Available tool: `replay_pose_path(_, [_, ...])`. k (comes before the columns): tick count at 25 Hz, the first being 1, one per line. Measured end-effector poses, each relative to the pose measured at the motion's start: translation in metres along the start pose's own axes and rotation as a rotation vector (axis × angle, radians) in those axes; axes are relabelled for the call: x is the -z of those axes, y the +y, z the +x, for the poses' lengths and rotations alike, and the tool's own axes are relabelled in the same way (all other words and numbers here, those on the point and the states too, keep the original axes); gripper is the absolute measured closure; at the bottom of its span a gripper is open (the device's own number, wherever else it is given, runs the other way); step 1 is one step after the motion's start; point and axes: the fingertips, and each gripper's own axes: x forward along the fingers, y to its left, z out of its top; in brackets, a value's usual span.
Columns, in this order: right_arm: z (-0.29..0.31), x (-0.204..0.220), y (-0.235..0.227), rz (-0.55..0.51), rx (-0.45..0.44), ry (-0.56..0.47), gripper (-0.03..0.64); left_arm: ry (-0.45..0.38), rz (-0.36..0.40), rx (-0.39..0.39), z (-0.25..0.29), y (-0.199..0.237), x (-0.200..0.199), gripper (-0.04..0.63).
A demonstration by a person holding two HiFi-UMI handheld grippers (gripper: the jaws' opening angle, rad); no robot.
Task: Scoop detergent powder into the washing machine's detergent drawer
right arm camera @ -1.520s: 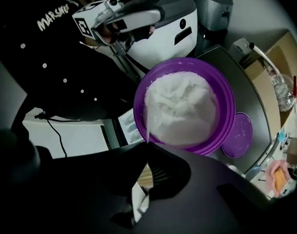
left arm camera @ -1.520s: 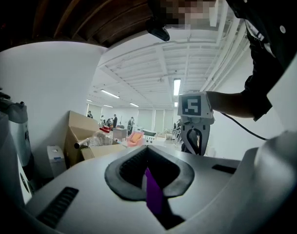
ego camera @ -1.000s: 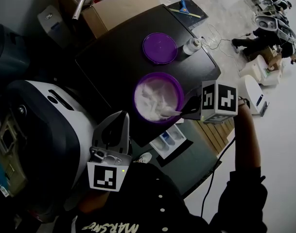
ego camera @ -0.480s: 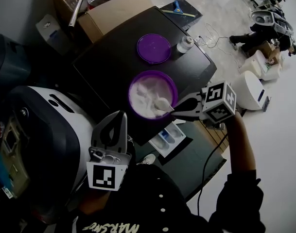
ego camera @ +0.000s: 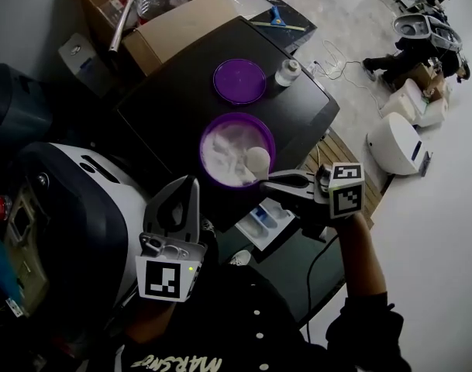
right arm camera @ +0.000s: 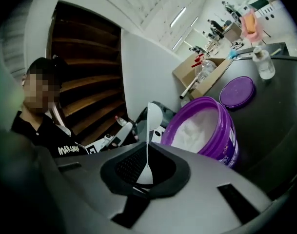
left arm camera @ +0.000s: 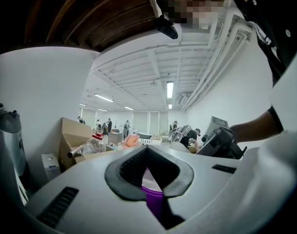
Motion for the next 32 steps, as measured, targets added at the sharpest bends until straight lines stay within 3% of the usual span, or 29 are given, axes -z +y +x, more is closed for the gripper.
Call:
replay_pose_path(7, [-0.019,0.01,0.01,-0.002,0.06,-0.125,0.584,-0.012,0.03,0.031,0.0,-0.015,-0.009,0.581])
replay_pose_path(13, [-0.073,0.025,0.011,-0.079,0.244,-0.224,0.584,-0.038,0.079,0.073,0.002,-0.039,-0.015,0.581])
replay_pose_path(19, [-0.121,0.056,0.011,-0.039,0.337,-0.317,0.584,-0.01,0.074,0.154,0.005,-0.078,-0.009,0.581])
replay_pose_path(24, [-0.142,0.094,0.0,-0.02,0.423,-0.303,0.584,-0.036,0.111,0.216,0.008,-0.103,-0.009,0.581])
replay_pose_path(32, [-0.139,0.147,-0.039,-0.021,0.556,-0.157,0.584,0.032,0.09,0.262,0.004,-0.124,0.007,0.581])
